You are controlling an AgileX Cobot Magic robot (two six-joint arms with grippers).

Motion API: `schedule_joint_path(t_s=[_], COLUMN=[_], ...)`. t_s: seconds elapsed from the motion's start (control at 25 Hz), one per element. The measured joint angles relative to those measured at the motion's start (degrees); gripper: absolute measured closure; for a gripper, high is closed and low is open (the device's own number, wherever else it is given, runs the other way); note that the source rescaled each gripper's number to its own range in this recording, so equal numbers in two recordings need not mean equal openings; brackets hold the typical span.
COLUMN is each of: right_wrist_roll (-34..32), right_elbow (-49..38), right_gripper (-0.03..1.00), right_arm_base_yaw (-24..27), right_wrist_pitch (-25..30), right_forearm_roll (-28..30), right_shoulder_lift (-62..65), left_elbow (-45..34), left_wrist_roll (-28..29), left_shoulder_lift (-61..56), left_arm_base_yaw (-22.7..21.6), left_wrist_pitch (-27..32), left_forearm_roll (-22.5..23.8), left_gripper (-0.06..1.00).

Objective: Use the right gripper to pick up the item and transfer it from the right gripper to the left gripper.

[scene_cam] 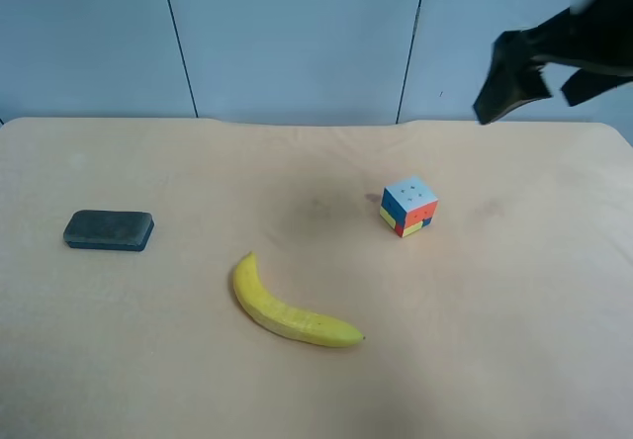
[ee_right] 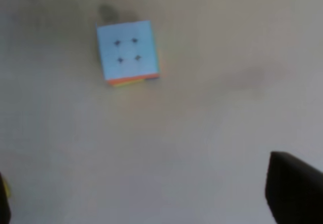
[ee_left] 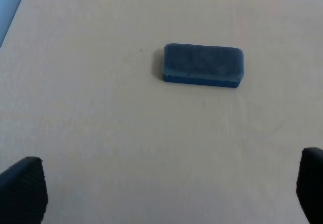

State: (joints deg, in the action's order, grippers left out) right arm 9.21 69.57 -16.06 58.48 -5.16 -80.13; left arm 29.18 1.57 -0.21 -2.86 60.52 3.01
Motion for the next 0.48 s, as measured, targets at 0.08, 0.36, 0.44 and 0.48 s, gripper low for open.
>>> schedule_joint_path(t_s=[0.08,0.36,0.44,0.48], right_wrist_roll=[-0.43,-1.90,-2.67,-3.00], right_elbow=[2.59,10.51,13.05,14.35], right_gripper=[-0.03,-0.03,-0.03,-0.03], right_arm_base_yaw=[-1.83,-4.78,-4.78,-4.78], right_wrist_pitch=[-0.05,1.05,1.92,2.30], right_forearm_roll=[0.00,0.17,1.49,2.22], right_shoulder_lift=[-5.94,-21.97,-25.28,-26.80], left_elbow=[0.00,0.00,0.00,0.00], left_wrist_roll=[0.00,0.00,0.00,0.00], left_shoulder_lift=[0.00,0.00,0.00,0.00], left_arm_base_yaw=[0.00,0.00,0.00,0.00], left_wrist_pitch=[0.00,0.00,0.00,0.00], left_forearm_roll=[0.00,0.00,0.00,0.00], left_gripper=[-0.06,-0.06,-0.06,-0.06])
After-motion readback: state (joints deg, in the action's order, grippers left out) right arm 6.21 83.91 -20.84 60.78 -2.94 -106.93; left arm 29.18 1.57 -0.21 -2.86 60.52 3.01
